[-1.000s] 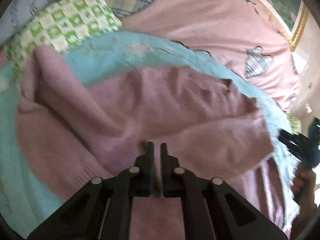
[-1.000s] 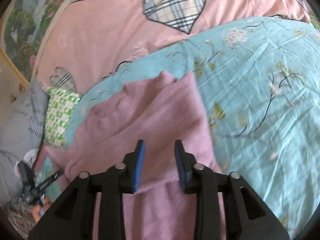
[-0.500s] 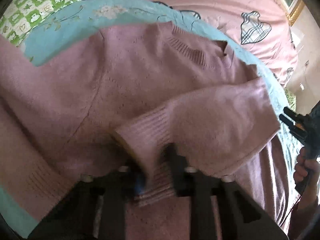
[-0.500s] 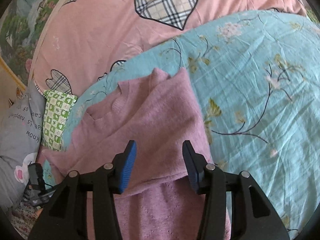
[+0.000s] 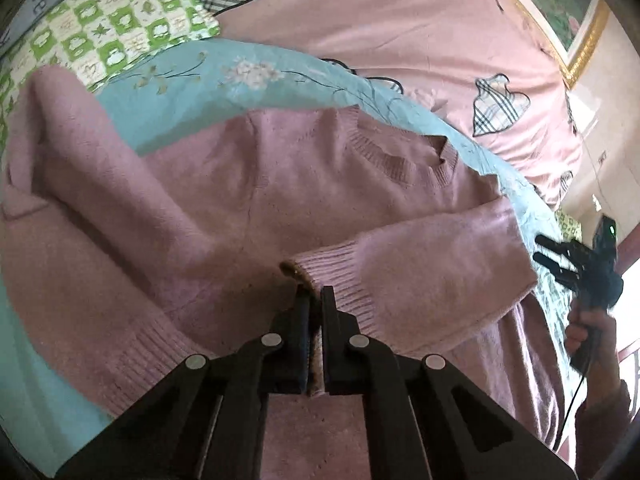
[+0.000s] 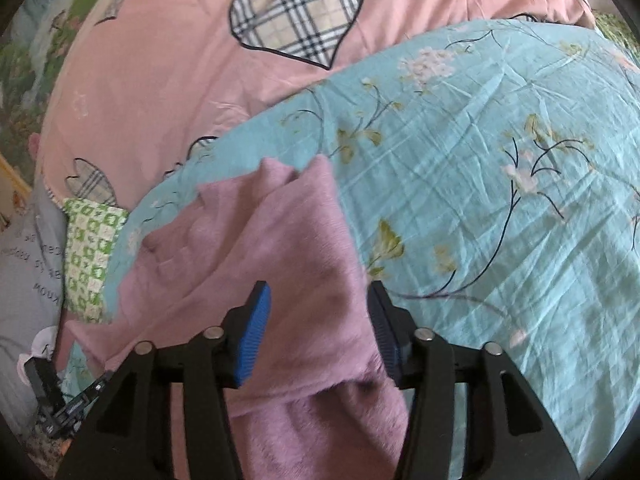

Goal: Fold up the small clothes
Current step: 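Grasp the cuff of the other sleeve with the left gripper, then fold the held sleeve across the sweater body and open the left gripper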

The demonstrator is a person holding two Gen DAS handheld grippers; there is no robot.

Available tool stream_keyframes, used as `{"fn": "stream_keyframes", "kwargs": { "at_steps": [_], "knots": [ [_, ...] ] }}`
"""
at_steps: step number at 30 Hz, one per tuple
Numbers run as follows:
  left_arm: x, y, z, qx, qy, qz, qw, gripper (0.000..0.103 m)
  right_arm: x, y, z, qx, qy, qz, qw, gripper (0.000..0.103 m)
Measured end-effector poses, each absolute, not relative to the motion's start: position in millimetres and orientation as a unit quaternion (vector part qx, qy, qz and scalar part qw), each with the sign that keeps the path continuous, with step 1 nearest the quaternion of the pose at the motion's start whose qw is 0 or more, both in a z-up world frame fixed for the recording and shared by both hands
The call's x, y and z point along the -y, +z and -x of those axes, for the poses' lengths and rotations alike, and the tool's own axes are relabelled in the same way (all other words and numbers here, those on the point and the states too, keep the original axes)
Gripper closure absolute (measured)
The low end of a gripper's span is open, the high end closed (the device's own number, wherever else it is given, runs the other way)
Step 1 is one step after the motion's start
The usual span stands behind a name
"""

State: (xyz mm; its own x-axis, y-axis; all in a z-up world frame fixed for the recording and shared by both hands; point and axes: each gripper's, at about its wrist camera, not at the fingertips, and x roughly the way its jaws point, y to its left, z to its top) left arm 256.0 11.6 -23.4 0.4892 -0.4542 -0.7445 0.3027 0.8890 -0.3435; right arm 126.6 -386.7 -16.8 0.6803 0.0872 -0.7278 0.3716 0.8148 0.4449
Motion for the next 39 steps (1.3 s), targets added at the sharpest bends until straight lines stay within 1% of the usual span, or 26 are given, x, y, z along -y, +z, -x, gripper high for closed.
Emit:
{"fn": "stream_keyframes", "kwargs": {
  "at_steps": [1, 3, 5, 6, 7, 8, 9, 11, 12, 13, 14, 15, 18, 22, 24, 28, 32, 36, 38, 39],
  "knots": [
    [-10.6, -23.0, -253.4, -0.453, -0.228, 0.085, 0.857, 0.101, 389.3, -17.9, -130.3, -0.392, -0.086, -0.291, 0.868, 0.037],
    [-4.3, -23.2, -252.3, -0.456, -0.243, 0.090, 0.852, 0.099, 395.4, -20.0, -138.9, -0.394, -0.090, -0.291, 0.867, 0.035],
    [1.2, -27.6, -255.8, -0.474, -0.245, 0.093, 0.841, 0.081, 400.9, -20.9, -145.8, -0.397, -0.091, -0.301, 0.862, 0.035],
    [3.3, -30.6, -257.9, -0.479, -0.241, 0.090, 0.839, 0.057, 401.5, -20.3, -146.4, -0.396, -0.089, -0.305, 0.862, 0.035],
    [5.0, -34.7, -260.9, -0.484, -0.219, 0.077, 0.844, 0.035, 401.0, -19.2, -146.4, -0.393, -0.084, -0.309, 0.862, 0.035],
    [5.4, -37.6, -262.2, -0.488, -0.204, 0.069, 0.846, 0.030, 399.3, -17.7, -145.9, -0.392, -0.080, -0.308, 0.863, 0.035],
    [5.4, -40.4, -264.6, -0.491, -0.199, 0.068, 0.846, 0.030, 397.5, -16.6, -145.5, -0.391, -0.078, -0.305, 0.865, 0.035],
    [6.9, -43.1, -269.8, -0.493, -0.207, 0.076, 0.842, 0.033, 393.4, -15.2, -142.0, -0.389, -0.073, -0.299, 0.868, 0.035],
    [8.2, -42.4, -270.9, -0.489, -0.216, 0.078, 0.842, 0.042, 391.8, -15.1, -140.4, -0.388, -0.072, -0.296, 0.870, 0.035],
    [10.9, -41.1, -272.4, -0.484, -0.239, 0.085, 0.837, 0.070, 390.3, -15.3, -139.1, -0.389, -0.072, -0.292, 0.871, 0.035],
    [13.6, -42.4, -274.6, -0.487, -0.260, 0.093, 0.828, 0.090, 389.3, -15.8, -137.9, -0.389, -0.070, -0.289, 0.872, 0.035],
    [16.0, -44.3, -276.8, -0.493, -0.276, 0.102, 0.819, 0.099, 389.2, -16.4, -137.6, -0.389, -0.069, -0.288, 0.872, 0.035],
    [17.7, -40.3, -273.7, -0.476, -0.279, 0.105, 0.827, 0.100, 391.9, -19.3, -135.9, -0.387, -0.077, -0.293, 0.871, 0.035],
    [-15.6, -14.7, -261.5, -0.440, -0.262, 0.139, 0.847, 0.101, 398.3, -15.4, -130.5, -0.381, -0.088, -0.298, 0.871, 0.035],
    [-30.2, -7.4, -258.1, -0.431, -0.240, 0.131, 0.860, 0.101, 402.4, -12.4, -131.0, -0.381, -0.094, -0.291, 0.873, 0.035],
    [-50.9, -17.8, -263.4, -0.444, -0.210, 0.131, 0.861, 0.101, 406.9, -14.4, -144.0, -0.387, -0.095, -0.293, 0.869, 0.035],
    [-51.2, -25.2, -262.5, -0.448, -0.205, 0.128, 0.861, 0.101, 396.7, -23.9, -166.8, -0.414, -0.078, -0.291, 0.859, 0.035],
    [-55.2, -31.3, -267.7, -0.456, -0.198, 0.136, 0.857, 0.101, 387.3, -34.4, -189.0, -0.437, -0.077, -0.258, 0.858, 0.033],
    [-52.8, -34.2, -268.0, -0.460, -0.197, 0.132, 0.856, 0.101, 392.7, -47.6, -200.4, -0.445, -0.069, -0.277, 0.849, 0.033],
    [-51.1, -34.0, -267.2, -0.461, -0.197, 0.127, 0.856, 0.101, 394.2, -54.7, -205.4, -0.450, -0.054, -0.291, 0.842, 0.046]
  ]
}}
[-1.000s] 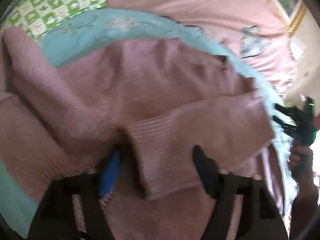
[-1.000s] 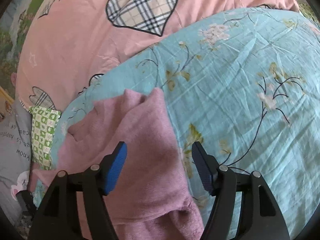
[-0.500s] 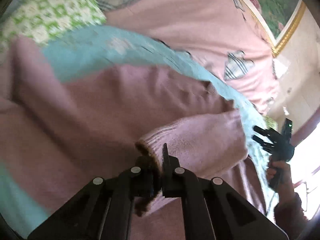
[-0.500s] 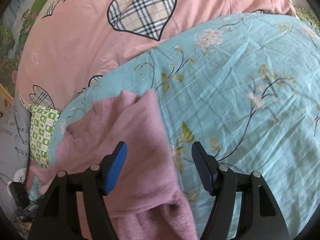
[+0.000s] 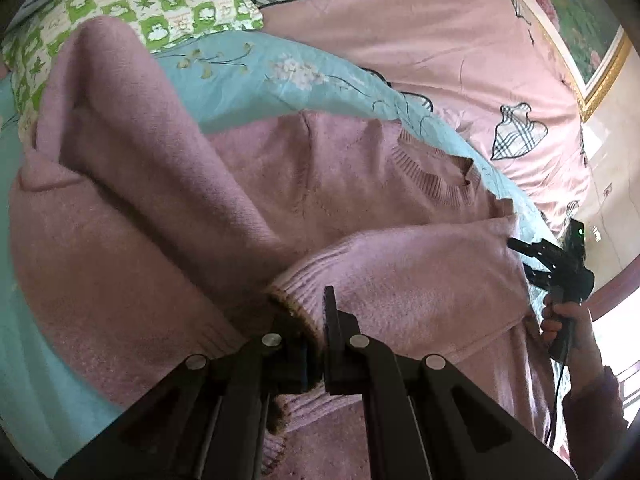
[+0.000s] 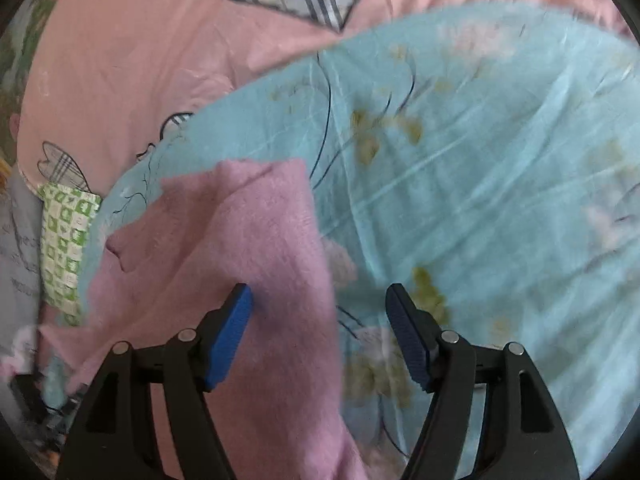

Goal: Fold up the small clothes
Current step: 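Fold the held sleeve across the sweater body and open the left gripper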

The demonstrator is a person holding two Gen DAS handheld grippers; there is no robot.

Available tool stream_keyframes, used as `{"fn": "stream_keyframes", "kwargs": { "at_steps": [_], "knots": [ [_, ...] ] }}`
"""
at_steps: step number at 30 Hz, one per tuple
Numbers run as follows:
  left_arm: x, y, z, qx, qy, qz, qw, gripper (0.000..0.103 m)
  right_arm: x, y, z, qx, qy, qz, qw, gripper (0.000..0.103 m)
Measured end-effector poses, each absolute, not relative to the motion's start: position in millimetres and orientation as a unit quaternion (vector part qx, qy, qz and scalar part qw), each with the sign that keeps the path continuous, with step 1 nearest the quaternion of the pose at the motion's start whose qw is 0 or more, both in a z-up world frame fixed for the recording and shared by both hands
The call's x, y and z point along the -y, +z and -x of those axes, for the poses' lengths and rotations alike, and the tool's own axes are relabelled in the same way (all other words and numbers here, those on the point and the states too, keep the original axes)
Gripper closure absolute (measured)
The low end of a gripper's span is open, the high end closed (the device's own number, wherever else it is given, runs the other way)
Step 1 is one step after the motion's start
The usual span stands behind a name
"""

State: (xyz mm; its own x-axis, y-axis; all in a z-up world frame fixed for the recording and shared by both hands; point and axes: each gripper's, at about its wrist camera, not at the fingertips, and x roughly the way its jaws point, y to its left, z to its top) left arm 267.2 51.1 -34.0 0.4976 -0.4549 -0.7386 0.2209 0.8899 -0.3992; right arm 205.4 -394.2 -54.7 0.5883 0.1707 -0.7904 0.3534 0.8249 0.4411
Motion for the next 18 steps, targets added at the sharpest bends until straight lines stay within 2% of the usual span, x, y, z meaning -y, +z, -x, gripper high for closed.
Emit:
{"fn": "stream_keyframes", "kwargs": {
  "at_steps": [1, 2, 8, 13, 14, 15, 16, 18],
  "knots": [
    [-46.5, -33.4, -267.6, -0.461, -0.198, 0.122, 0.856, 0.101, 392.5, -59.4, -209.5, -0.453, -0.034, -0.293, 0.841, 0.094],
    [-40.8, -31.9, -268.8, -0.461, -0.200, 0.119, 0.856, 0.101, 389.8, -61.0, -212.5, -0.459, -0.016, -0.290, 0.840, 0.095],
    [14.9, -22.0, -287.7, -0.447, -0.239, 0.079, 0.858, 0.100, 418.0, -4.1, -191.2, -0.399, -0.097, -0.227, 0.883, 0.096],
    [28.3, -44.5, -301.2, -0.468, -0.206, 0.030, 0.859, 0.098, 421.8, -47.5, -207.8, -0.467, -0.122, -0.177, 0.858, 0.093],
    [23.6, -46.9, -300.9, -0.474, -0.200, 0.023, 0.857, 0.095, 423.1, -52.8, -205.9, -0.469, -0.125, -0.183, 0.855, 0.091],
    [16.1, -46.2, -298.6, -0.478, -0.194, 0.023, 0.856, 0.088, 423.1, -50.1, -201.0, -0.459, -0.130, -0.186, 0.859, 0.079],
    [9.0, -43.5, -296.1, -0.479, -0.191, 0.028, 0.856, 0.085, 421.6, -44.1, -195.5, -0.454, -0.151, -0.179, 0.860, 0.071],
    [-8.9, -34.4, -284.7, -0.475, -0.191, 0.039, 0.858, 0.079, 414.7, -25.5, -179.2, -0.435, -0.184, -0.162, 0.866, 0.069]
  ]
}}
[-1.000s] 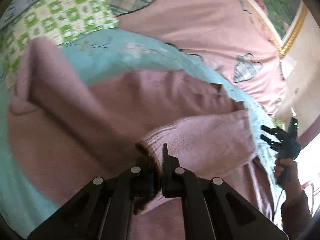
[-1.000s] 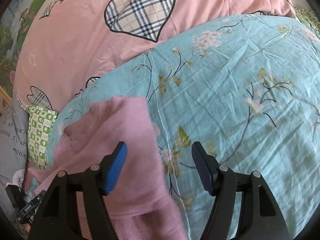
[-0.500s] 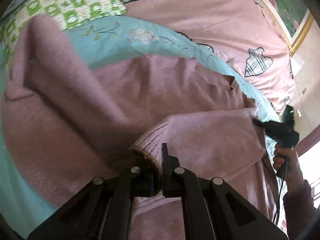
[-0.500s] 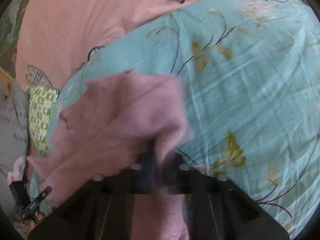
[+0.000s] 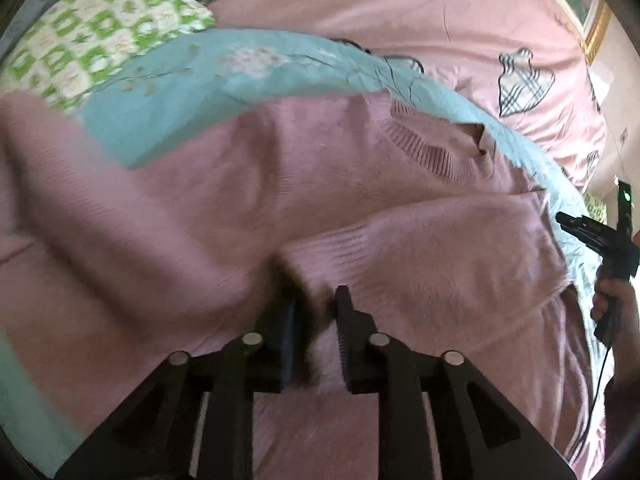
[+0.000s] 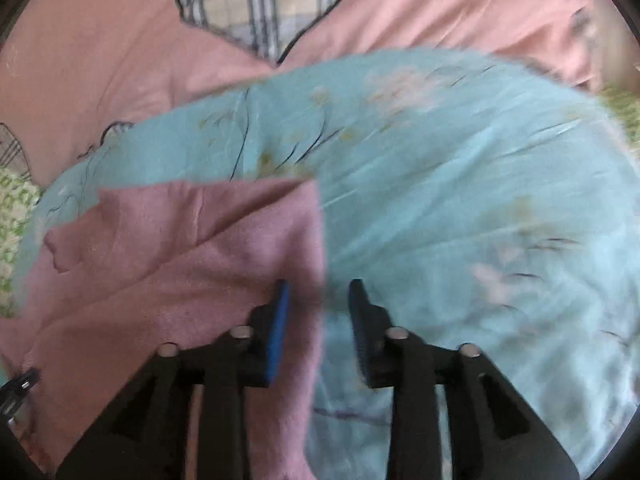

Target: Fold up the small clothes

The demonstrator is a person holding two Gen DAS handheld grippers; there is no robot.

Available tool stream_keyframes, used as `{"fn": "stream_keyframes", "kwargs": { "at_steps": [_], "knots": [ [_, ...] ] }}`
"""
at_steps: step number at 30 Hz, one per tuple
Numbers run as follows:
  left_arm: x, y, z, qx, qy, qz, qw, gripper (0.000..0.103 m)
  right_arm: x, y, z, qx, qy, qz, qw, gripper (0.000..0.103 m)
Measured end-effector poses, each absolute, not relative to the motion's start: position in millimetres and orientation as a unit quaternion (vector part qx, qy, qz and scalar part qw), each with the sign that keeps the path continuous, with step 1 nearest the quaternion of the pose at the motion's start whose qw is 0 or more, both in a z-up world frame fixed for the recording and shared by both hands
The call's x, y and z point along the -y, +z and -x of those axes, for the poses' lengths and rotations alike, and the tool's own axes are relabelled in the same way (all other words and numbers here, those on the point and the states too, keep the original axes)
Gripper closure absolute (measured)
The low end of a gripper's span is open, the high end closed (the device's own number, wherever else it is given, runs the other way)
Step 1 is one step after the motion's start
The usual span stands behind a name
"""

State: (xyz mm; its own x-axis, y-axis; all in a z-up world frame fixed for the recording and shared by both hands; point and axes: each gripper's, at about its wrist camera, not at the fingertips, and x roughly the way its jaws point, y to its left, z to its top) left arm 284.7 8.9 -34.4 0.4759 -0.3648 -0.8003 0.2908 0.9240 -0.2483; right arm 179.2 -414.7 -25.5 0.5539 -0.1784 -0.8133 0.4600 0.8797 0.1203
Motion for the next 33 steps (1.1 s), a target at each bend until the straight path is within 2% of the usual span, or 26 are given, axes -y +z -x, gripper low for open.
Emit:
{"fn": "stream_keyframes", "kwargs": {
  "at_steps": [2, 4, 6, 10, 18, 20, 21, 22, 23, 24, 28, 33],
  "knots": [
    [-27.7, -22.7, -268.1, -0.465, -0.185, 0.047, 0.864, 0.065, 398.7, -4.7, -158.4, -0.406, -0.138, -0.184, 0.884, 0.065],
    [-51.5, -13.5, -247.2, -0.452, -0.176, 0.061, 0.872, 0.044, 380.9, 5.4, -144.9, -0.395, -0.096, -0.199, 0.892, 0.052],
    [-72.5, -7.9, -230.3, -0.445, -0.162, 0.072, 0.878, 0.036, 356.0, 11.3, -128.4, -0.386, -0.054, -0.204, 0.898, 0.045],
    [-112.4, -8.6, -209.3, -0.460, -0.122, 0.093, 0.875, 0.021, 301.2, 2.3, -109.1, -0.396, 0.012, -0.226, 0.890, 0.044],
    [-156.1, -47.7, -242.3, -0.514, -0.128, 0.243, 0.813, 0.021, 235.1, -26.3, -87.5, -0.431, 0.063, -0.244, 0.866, 0.044],
    [-154.2, -54.8, -253.3, -0.510, -0.117, 0.254, 0.814, 0.024, 227.0, -28.1, -85.9, -0.434, 0.067, -0.244, 0.865, 0.044],
    [-153.8, -54.6, -256.8, -0.501, -0.110, 0.252, 0.820, 0.037, 226.6, -28.5, -85.1, -0.435, 0.067, -0.244, 0.864, 0.044],
    [-151.5, -53.6, -260.9, -0.495, -0.107, 0.246, 0.827, 0.066, 224.3, -27.9, -83.1, -0.435, 0.066, -0.240, 0.865, 0.044],
    [-147.6, -52.9, -265.1, -0.495, -0.115, 0.245, 0.826, 0.085, 223.3, -27.2, -83.0, -0.435, 0.065, -0.237, 0.866, 0.044],
    [-144.9, -51.0, -267.1, -0.494, -0.123, 0.248, 0.824, 0.093, 222.9, -25.5, -83.9, -0.435, 0.064, -0.235, 0.867, 0.044],
    [-118.0, -4.9, -255.6, -0.447, -0.151, 0.204, 0.858, 0.096, 228.8, -18.1, -80.2, -0.423, 0.060, -0.240, 0.872, 0.044],
    [-45.4, 78.0, -234.8, -0.374, -0.255, 0.164, 0.876, 0.096, 251.1, -6.2, -66.7, -0.395, 0.046, -0.257, 0.881, 0.044]
  ]
}}
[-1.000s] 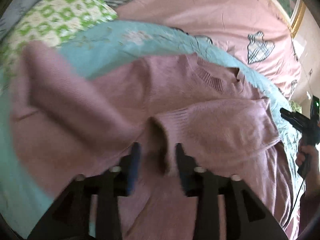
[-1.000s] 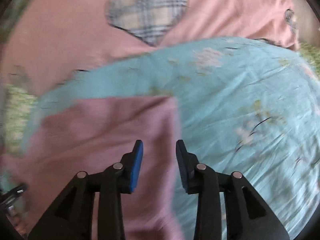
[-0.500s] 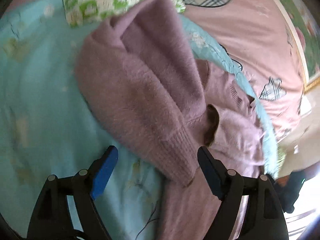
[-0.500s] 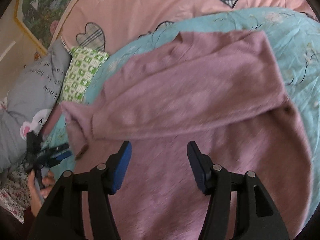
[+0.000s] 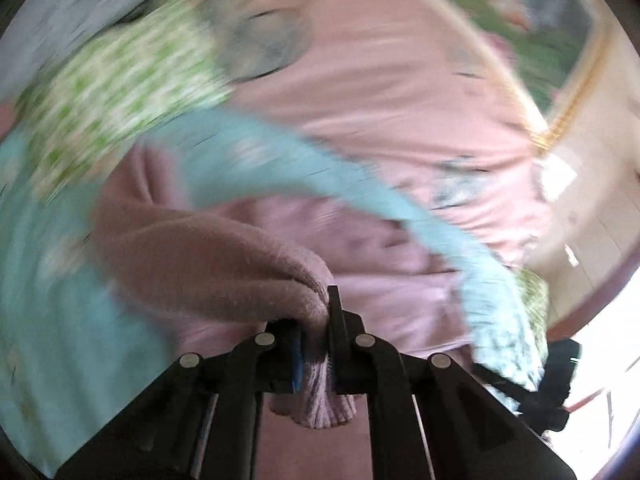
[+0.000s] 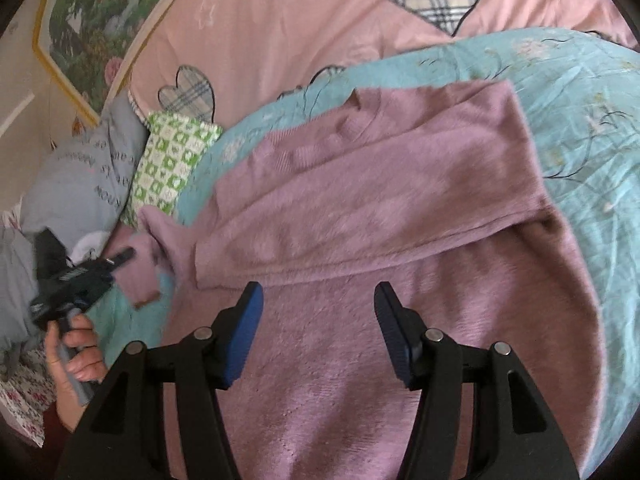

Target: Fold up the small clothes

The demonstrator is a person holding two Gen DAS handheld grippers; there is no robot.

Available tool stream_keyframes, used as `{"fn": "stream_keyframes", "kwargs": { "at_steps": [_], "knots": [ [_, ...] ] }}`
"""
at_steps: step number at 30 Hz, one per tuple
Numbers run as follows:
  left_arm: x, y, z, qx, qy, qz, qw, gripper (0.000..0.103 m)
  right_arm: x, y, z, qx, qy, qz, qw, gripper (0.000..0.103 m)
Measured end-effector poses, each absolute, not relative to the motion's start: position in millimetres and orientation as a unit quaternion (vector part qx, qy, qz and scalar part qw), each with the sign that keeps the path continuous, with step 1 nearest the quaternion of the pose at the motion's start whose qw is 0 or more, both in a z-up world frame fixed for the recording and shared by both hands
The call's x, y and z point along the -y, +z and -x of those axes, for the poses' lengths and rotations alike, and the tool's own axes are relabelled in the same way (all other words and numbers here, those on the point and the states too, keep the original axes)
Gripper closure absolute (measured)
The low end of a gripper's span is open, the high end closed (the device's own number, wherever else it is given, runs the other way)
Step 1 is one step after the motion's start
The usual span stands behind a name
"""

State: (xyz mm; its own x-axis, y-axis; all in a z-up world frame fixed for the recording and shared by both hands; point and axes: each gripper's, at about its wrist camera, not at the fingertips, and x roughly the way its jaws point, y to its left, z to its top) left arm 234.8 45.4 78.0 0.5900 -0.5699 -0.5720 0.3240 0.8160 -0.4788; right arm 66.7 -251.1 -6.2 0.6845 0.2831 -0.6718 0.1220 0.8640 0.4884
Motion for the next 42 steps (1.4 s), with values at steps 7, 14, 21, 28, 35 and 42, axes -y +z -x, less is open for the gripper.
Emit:
{"fn": "stream_keyframes", "kwargs": {
  "at_steps": [7, 14, 21, 28, 35, 42],
  "knots": [
    [100.1, 97.8, -251.0, -0.364, -0.363, 0.102, 0.852, 0.095, 296.6, 9.8, -43.4, -0.358, -0.004, -0.280, 0.891, 0.044],
    [202.5, 8.3, -268.1, -0.457, -0.383, 0.016, 0.803, 0.087, 334.4, 3.5, -27.6, -0.366, -0.052, -0.284, 0.884, 0.044],
    [156.4, -6.1, -228.6, -0.452, -0.372, -0.014, 0.811, 0.043, 337.2, -4.0, -35.0, -0.375, -0.051, -0.287, 0.880, 0.044],
    [38.0, -15.3, -204.3, -0.436, -0.209, -0.077, 0.872, 0.032, 305.5, -10.0, -63.6, -0.396, -0.024, -0.230, 0.889, 0.036],
    [-22.2, -53.3, -243.6, -0.466, -0.056, -0.103, 0.877, 0.032, 249.7, -18.0, -113.6, -0.425, -0.003, -0.071, 0.903, 0.036],
    [-37.0, -59.8, -270.5, -0.468, -0.013, -0.044, 0.883, 0.031, 243.2, -28.4, -147.6, -0.439, -0.039, 0.038, 0.897, 0.095]
  ]
}}
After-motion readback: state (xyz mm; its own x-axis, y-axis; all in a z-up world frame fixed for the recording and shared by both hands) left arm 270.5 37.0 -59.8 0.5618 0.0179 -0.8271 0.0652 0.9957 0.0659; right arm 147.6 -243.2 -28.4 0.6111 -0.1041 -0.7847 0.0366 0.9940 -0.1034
